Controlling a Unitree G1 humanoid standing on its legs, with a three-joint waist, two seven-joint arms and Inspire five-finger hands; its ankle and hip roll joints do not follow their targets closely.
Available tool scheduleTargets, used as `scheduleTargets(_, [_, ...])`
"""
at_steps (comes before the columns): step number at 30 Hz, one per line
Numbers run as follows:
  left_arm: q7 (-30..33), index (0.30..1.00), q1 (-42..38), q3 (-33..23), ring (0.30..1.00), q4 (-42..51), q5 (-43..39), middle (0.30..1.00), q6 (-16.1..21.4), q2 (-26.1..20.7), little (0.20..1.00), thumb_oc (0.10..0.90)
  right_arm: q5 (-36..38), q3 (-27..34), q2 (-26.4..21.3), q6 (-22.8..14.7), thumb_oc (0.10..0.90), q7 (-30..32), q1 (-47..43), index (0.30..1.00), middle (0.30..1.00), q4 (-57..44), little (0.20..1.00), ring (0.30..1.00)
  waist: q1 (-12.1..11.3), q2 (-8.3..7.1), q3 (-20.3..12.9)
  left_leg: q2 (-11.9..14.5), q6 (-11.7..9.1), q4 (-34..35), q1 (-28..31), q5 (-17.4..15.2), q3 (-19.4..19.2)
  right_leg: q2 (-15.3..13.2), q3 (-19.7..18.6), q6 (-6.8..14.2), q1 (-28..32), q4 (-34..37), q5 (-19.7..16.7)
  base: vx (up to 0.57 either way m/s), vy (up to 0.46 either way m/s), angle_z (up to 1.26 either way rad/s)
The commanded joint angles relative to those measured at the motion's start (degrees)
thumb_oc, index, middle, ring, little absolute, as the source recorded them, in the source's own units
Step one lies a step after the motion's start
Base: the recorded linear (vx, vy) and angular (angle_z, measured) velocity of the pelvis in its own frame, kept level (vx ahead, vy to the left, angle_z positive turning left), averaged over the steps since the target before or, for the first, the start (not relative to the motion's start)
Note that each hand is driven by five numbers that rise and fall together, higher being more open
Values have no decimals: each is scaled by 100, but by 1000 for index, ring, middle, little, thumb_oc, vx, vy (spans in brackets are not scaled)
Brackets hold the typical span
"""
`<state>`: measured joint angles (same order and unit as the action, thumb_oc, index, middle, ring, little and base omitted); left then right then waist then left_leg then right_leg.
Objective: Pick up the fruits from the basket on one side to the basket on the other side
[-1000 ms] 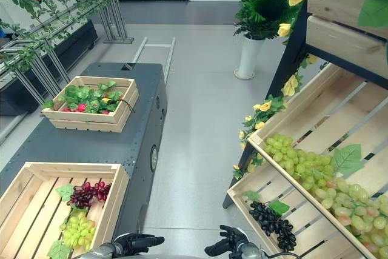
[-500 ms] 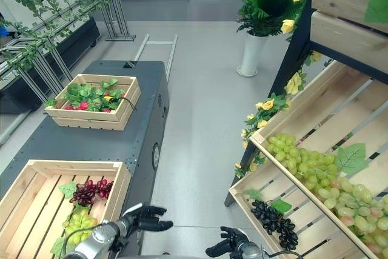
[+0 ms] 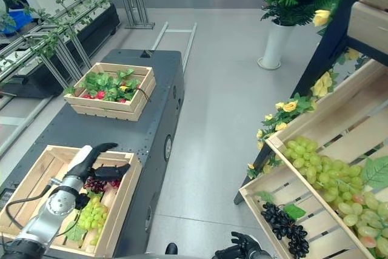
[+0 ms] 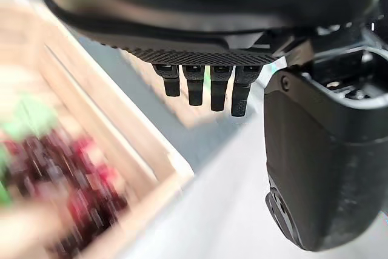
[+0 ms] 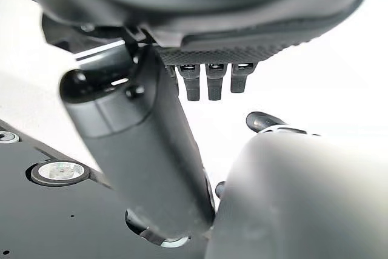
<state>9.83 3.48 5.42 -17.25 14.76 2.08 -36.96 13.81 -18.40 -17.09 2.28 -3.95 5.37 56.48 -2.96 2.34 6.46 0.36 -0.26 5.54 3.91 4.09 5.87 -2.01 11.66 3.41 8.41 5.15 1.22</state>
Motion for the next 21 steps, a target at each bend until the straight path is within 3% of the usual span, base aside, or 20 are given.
scheduleTargets(1, [1128,900,-448,-739,900,371,618,900,124,-562,900,800,-307,-126,93,-237,800,-36,54,900,900,-217,900,900,-85,-124,22,-266,41,-54,14,-525,-405,-119,-103,85,-241,-109,8,31,20,5])
scheduleTargets(4, [1602,900,-274,-996,900,147,968,900,-60,-681,900,800,-460,-130,55,-302,800,-29,93,900,900,-209,900,900,-136,-141,53,-274,31,-54,-23,-495,-368,-113,-84,74,-282,-162,38,24,43,0])
scheduleTargets(11, [1830,900,-133,-1188,900,-218,1220,900,-401,-849,900,800,-657,-239,-19,-330,800,-117,56,900,900,-242,900,900,-314,-161,180,-309,45,-54,-130,-417,-224,-114,54,44,-408,-356,125,19,43,4])
scheduleTargets(17, [1932,900,-44,-1200,900,-454,1221,900,-489,-990,900,800,-582,-372,-94,-309,800,-134,-114,900,900,-379,900,900,-496,-172,355,-322,61,-126,-306,-354,-100,-95,181,6,-584,-553,194,-29,49,12])
scheduleTargets(21, [2077,900,-236,-1057,900,-844,1255,900,-425,-1216,900,800,-504,-532,-154,-394,800,-123,-342,900,900,-429,900,900,-634,-256,673,-362,99,-579,-673,-404,7,-74,287,-68,-895,-1021,325,-93,27,22])
